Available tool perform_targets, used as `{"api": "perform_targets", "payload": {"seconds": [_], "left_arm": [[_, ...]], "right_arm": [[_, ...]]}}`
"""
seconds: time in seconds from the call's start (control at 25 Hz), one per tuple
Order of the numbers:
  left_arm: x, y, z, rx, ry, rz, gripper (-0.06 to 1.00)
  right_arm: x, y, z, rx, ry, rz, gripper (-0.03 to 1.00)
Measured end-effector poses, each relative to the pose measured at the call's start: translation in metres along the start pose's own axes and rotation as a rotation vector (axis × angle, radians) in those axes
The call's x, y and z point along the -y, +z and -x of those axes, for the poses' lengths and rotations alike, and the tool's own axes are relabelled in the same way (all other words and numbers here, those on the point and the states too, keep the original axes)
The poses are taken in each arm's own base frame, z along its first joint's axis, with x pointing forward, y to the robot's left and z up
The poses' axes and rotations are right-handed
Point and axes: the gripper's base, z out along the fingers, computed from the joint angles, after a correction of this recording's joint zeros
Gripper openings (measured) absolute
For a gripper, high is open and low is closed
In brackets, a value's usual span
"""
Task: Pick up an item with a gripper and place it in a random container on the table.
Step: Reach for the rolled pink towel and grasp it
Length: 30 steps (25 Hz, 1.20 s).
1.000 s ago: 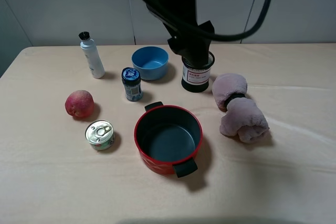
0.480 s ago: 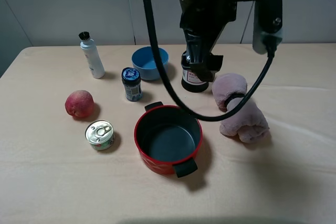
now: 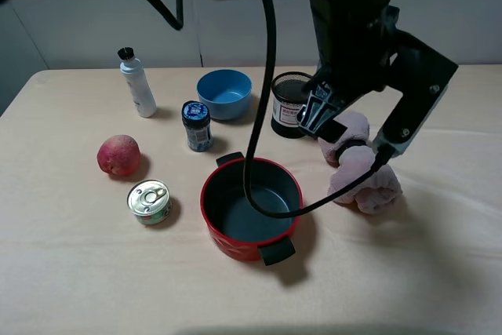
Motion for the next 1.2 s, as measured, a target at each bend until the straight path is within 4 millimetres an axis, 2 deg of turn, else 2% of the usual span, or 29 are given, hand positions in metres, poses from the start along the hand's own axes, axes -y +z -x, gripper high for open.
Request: {"api": "perform_targets", "payload": {"seconds": [0.24, 0.4, 0.96, 1.2], "left_arm": [[0.006, 0.032, 0.009, 0.008, 0.133, -0.010, 0.95], [0.010, 0.045, 0.011, 0.006, 0.184, -0.021, 0.94], [0.028, 0.095, 0.015, 0.004, 0.209, -0.091, 0.92], [0.034, 0.110, 0.017, 0.018, 0.204, -0.104, 0.92]], "right_arm": [[0.000, 0.000, 0.000, 0.000, 0.000, 0.000, 0.69], [0.000, 0.000, 0.000, 0.000, 0.000, 0.000, 0.69], [0.000, 0.000, 0.000, 0.000, 0.001, 0.002, 0.69], [0.000, 0.000, 0.000, 0.000, 0.001, 0.002, 0.69]]}}
